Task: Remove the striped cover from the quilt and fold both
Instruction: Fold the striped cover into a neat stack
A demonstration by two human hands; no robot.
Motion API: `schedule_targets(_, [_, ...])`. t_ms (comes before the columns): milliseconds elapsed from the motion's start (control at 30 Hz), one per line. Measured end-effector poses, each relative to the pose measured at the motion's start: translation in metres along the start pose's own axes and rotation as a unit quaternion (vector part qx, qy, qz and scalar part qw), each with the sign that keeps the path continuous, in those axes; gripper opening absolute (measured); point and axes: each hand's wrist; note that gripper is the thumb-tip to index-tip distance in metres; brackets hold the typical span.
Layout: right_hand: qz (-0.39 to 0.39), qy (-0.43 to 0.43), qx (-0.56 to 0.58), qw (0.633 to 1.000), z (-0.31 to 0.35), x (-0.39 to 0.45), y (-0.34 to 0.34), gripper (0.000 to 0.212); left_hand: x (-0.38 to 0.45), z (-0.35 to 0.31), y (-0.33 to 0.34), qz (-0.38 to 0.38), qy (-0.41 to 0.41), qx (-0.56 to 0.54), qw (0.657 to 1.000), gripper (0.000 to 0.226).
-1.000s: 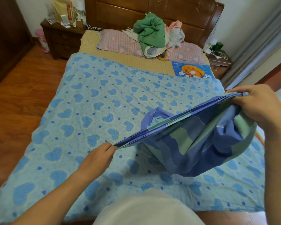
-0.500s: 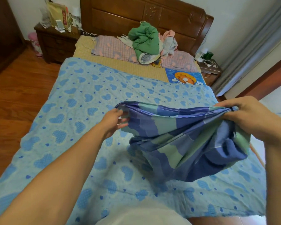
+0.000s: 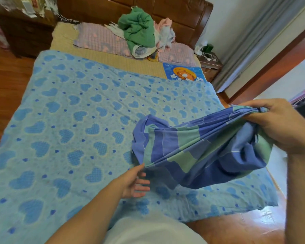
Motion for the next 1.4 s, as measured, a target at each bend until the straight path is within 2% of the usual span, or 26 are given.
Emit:
schedule_targets(67, [0.013, 0.005, 0.0, 1.0, -0.002, 0.003, 0.004, 0.04, 0.0, 0.013, -0.006, 0.027, 0.011, -0.085, 0.996, 0.037])
schedule_targets(133, [0.039, -0.008, -0.023, 0.999, -0.003, 0.006, 0.008, 0.044, 0.002, 0.02, -0.006, 0.003, 0.033, -0.121, 0.992, 0.029])
schedule_targets(200, [0.073, -0.027, -0.039, 0.996, -0.001, 0.007, 0.014, 0.046, 0.005, 0.022, -0.002, -0.042, 0.096, -0.043, 0.994, 0.031])
schedule_targets(233, [0.085, -0.033, -0.042, 0.995, -0.001, 0.008, 0.016, 0.046, 0.007, 0.02, -0.001, -0.065, 0.146, 0.038, 0.986, 0.041])
schedule_targets(267, [0.089, -0.036, -0.045, 0.994, 0.0, 0.009, 0.018, 0.046, 0.009, 0.017, -0.002, -0.075, 0.197, 0.135, 0.968, 0.051])
schedule_targets(333, [0.088, -0.037, -0.049, 0.994, 0.0, 0.012, 0.02, 0.047, 0.011, 0.012, -0.001, -0.06, 0.267, 0.287, 0.918, 0.055])
schedule_targets(367, [0.085, -0.038, -0.055, 0.994, 0.0, 0.013, 0.021, 0.046, 0.011, 0.011, 0.0, -0.051, 0.282, 0.314, 0.905, 0.051])
schedule_targets(433, [0.074, -0.04, -0.059, 0.995, -0.001, 0.016, 0.019, 0.045, 0.01, 0.014, 0.0, -0.042, 0.299, 0.314, 0.9, 0.037])
schedule_targets(500, [0.075, -0.045, -0.061, 0.994, -0.004, 0.017, 0.014, 0.045, 0.007, 0.018, -0.01, -0.067, 0.337, 0.333, 0.878, 0.025])
schedule_targets(567, [0.138, -0.063, -0.079, 0.985, -0.008, 0.016, 0.008, 0.039, -0.003, 0.012, -0.035, -0.114, 0.371, 0.366, 0.846, 0.024])
schedule_targets(633, [0.254, -0.09, -0.086, 0.959, -0.015, 0.012, 0.009, 0.033, -0.015, -0.012, -0.058, -0.164, 0.409, 0.41, 0.799, 0.021])
schedule_targets(700, [0.341, -0.118, -0.068, 0.93, -0.016, 0.007, 0.02, 0.026, -0.024, -0.046, -0.067, -0.196, 0.456, 0.499, 0.71, 0.012])
schedule_targets(767, [0.41, -0.134, -0.038, 0.901, -0.011, 0.0, 0.035, 0.014, -0.026, -0.073, -0.056, -0.175, 0.472, 0.598, 0.624, 0.013])
schedule_targets(867, [0.466, -0.122, -0.024, 0.876, -0.006, -0.009, 0.059, 0.017, -0.019, -0.094, -0.036, -0.139, 0.415, 0.737, 0.515, 0.018])
schedule_targets(933, [0.486, -0.115, -0.024, 0.866, -0.005, -0.016, 0.07, 0.014, -0.014, -0.096, -0.028, -0.14, 0.362, 0.79, 0.474, 0.017])
schedule_targets(1000, [0.491, -0.113, -0.038, 0.863, -0.003, -0.024, 0.077, 0.024, -0.012, -0.093, -0.024, -0.152, 0.329, 0.808, 0.465, 0.019])
schedule_targets(1067, [0.485, -0.111, -0.053, 0.866, -0.002, -0.029, 0.078, 0.034, -0.008, -0.084, -0.022, -0.132, 0.309, 0.811, 0.479, 0.039])
schedule_targets(1133, [0.479, -0.1, -0.052, 0.871, 0.0, -0.033, 0.075, 0.036, -0.011, -0.071, -0.011, -0.039, 0.319, 0.793, 0.517, 0.074])
schedule_targets(1200, [0.474, -0.097, -0.061, 0.873, 0.001, -0.036, 0.072, 0.037, -0.02, -0.057, 0.012, 0.08, 0.366, 0.755, 0.539, 0.092])
schedule_targets(1233, [0.469, -0.098, -0.069, 0.875, 0.001, -0.037, 0.071, 0.037, -0.025, -0.05, 0.026, 0.126, 0.387, 0.733, 0.545, 0.094])
schedule_targets(1300, [0.444, -0.104, -0.087, 0.886, 0.0, -0.038, 0.066, 0.035, -0.036, -0.04, 0.045, 0.171, 0.416, 0.697, 0.559, 0.089])
schedule_targets(1400, [0.393, -0.085, -0.077, 0.912, -0.005, -0.036, 0.056, 0.029, -0.041, -0.029, 0.033, 0.147, 0.456, 0.636, 0.604, 0.066])
Point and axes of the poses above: each hand's wrist, its own x-axis towards the middle knuckle, its own y-axis out of the palm, z = x × y, and after that the axes turned 14 degrees about -x, right-handed
